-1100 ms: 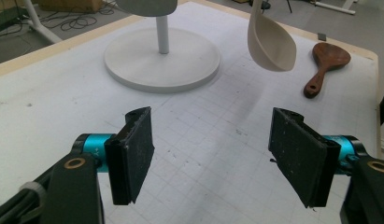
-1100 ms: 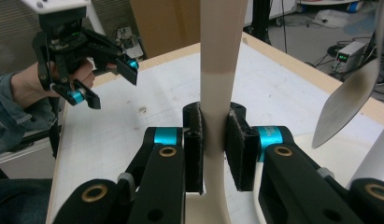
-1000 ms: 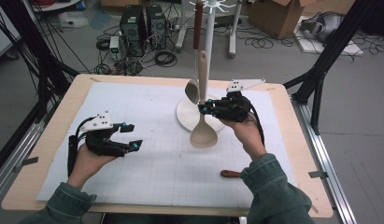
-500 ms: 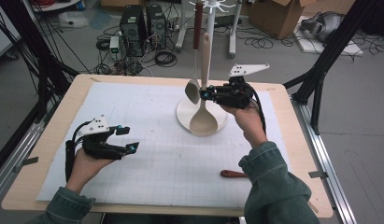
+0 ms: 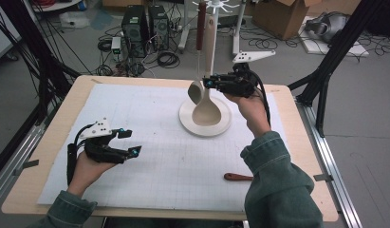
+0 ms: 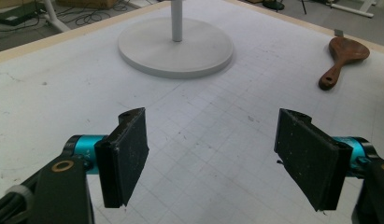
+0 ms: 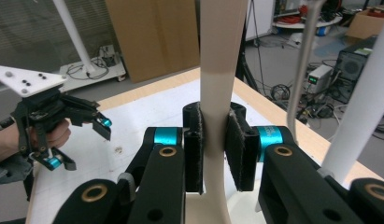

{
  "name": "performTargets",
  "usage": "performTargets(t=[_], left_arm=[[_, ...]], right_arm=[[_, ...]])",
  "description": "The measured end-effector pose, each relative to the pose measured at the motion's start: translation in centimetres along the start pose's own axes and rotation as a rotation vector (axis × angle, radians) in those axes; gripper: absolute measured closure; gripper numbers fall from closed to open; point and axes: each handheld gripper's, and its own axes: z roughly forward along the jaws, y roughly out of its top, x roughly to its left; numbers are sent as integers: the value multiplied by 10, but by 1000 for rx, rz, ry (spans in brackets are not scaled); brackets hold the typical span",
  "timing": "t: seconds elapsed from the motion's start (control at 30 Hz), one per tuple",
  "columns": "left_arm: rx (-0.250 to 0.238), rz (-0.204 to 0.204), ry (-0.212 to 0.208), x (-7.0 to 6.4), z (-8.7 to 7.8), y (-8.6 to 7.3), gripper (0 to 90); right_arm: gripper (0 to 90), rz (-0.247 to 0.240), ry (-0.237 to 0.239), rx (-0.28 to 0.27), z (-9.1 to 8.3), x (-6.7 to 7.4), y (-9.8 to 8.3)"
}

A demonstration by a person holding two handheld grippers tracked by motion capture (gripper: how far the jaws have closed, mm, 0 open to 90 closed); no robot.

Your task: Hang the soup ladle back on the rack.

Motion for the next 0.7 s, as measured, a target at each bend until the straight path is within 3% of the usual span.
performTargets(t=[0.4,0.7], left_arm=[[-4,1,-4,1,-1,0,262],[-9,-4,-4,2,-3,0,263]], right_arm=[[788,20,-37,1,2,-9,14],[787,36,-65,2,3,-11,13]])
